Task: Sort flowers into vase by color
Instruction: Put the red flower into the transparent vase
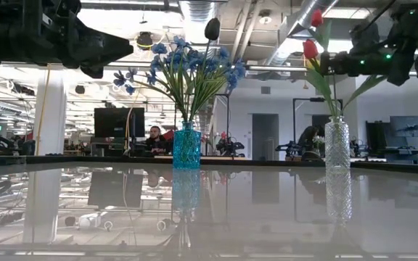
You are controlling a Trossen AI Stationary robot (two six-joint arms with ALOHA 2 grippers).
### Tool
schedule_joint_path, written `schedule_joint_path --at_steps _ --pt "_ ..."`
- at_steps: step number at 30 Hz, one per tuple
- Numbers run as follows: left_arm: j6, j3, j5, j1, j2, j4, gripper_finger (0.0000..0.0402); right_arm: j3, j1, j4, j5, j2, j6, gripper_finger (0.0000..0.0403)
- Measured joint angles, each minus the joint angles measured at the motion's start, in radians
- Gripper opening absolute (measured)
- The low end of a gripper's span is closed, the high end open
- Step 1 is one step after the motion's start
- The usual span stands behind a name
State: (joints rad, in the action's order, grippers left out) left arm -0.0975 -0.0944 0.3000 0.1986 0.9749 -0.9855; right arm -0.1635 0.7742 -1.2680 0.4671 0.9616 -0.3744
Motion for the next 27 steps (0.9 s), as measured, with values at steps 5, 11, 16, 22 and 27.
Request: schedule_joint_path --at_steps 5,11,16,22,27 --pt "0.0 0.0 0.0 0.0 0.0 0.0 0.0087 0.0 -0.022 0.01 0.0 0.017 0.007 0.0017" --pt "0.0 0.0 0.0 0.0 0.0 0.003 0.0087 0.0 -0.055 0.012 -0.001 0.021 0.0 0.0021" --pt "0.0 0.0 -0.001 0.0 0.0 0.007 0.0087 0.0 -0.056 0.012 0.001 0.02 -0.025 0.0049" --pt "0.0 0.0 -0.001 0.0 0.0 0.007 0.0087 0.0 -0.056 0.012 0.005 0.019 -0.044 0.007" --pt "0.0 -0.001 -0.001 0.0 0.0 0.007 0.0087 0.0 -0.071 0.012 0.014 0.018 -0.098 0.008"
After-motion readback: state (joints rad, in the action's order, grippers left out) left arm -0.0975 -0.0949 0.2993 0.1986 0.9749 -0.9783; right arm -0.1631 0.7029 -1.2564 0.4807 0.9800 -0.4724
